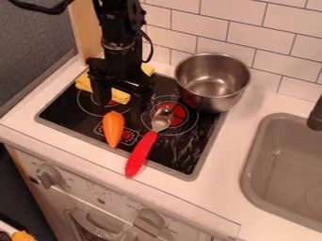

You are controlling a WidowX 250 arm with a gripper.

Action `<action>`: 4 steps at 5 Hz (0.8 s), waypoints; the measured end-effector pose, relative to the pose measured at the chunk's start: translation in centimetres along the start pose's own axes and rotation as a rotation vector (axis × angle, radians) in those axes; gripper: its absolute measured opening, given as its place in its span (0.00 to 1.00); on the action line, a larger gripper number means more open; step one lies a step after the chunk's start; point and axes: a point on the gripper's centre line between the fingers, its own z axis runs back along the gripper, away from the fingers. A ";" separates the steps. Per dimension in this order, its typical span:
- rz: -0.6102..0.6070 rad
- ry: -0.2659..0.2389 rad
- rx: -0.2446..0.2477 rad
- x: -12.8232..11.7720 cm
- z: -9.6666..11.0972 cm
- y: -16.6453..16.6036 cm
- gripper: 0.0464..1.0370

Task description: Moved the silver pot to the lower left side of the burner

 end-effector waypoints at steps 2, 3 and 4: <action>-0.085 -0.012 -0.048 1.4 0.6 -3.8 0.96; -0.157 -0.093 -0.069 4.1 2.9 -7.6 0.96; -0.229 -0.127 -0.073 6.8 4.9 -10.9 0.96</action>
